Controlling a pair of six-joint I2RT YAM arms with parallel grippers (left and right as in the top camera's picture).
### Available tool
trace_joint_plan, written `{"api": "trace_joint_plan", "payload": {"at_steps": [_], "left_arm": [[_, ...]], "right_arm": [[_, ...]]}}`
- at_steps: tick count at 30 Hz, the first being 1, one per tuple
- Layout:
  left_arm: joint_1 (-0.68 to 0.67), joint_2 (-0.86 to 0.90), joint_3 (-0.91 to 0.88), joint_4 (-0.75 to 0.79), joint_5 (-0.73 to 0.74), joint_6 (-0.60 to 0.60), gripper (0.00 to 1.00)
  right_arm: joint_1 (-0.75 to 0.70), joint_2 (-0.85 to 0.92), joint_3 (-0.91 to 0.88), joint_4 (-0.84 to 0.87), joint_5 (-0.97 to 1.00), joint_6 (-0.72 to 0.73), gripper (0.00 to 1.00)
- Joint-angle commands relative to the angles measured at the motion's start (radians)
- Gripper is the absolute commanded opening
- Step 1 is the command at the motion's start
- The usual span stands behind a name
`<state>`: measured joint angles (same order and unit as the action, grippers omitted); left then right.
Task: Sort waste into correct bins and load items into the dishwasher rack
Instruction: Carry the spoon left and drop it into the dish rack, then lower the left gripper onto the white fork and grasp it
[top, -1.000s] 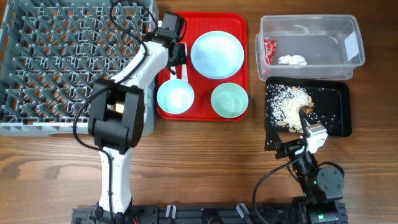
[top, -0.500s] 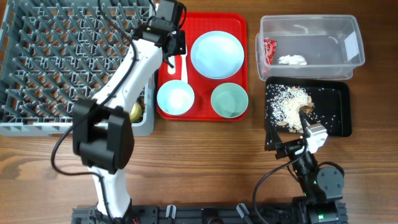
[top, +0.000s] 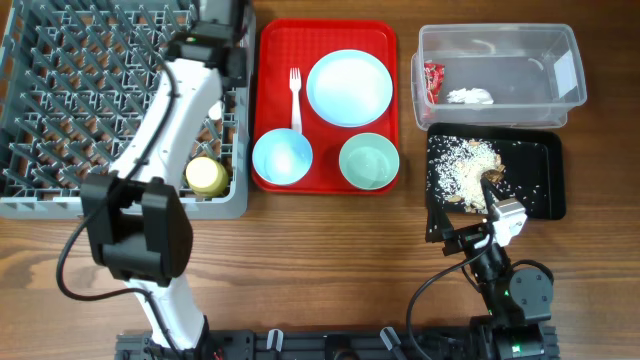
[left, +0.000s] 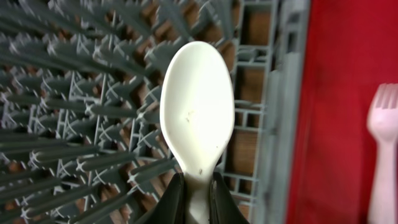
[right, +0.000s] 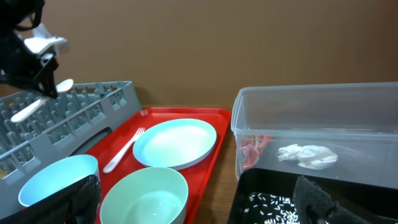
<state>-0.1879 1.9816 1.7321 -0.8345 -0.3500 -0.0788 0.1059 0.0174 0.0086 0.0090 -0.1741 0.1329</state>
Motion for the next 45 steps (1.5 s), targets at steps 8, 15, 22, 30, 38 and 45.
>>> {"api": "trace_joint_plan", "payload": {"at_steps": [8, 15, 22, 30, 38, 45], "left_arm": [[0.007, -0.003, -0.045, -0.002, 0.208, 0.05, 0.06], [-0.017, -0.004, -0.045, -0.008, 0.2, 0.021, 1.0], [-0.023, -0.009, -0.045, 0.0, 0.33, -0.067, 0.96], [-0.136, 0.027, -0.045, 0.151, 0.389, -0.069, 0.65], [-0.177, 0.186, -0.045, 0.231, 0.33, -0.266, 0.64], [-0.187, 0.272, -0.045, 0.226, 0.327, -0.349, 0.54]], "right_arm": [[-0.002, -0.014, -0.003, 0.004, 0.021, -0.009, 1.0], [-0.002, -0.014, -0.003, 0.003, 0.021, -0.01, 1.0], [-0.002, -0.014, -0.003, 0.003, 0.021, -0.01, 1.0], [-0.002, -0.014, -0.003, 0.003, 0.021, -0.009, 1.0], [-0.002, -0.014, -0.003, 0.004, 0.021, -0.009, 1.0], [-0.002, -0.014, -0.003, 0.003, 0.021, -0.009, 1.0]]}}
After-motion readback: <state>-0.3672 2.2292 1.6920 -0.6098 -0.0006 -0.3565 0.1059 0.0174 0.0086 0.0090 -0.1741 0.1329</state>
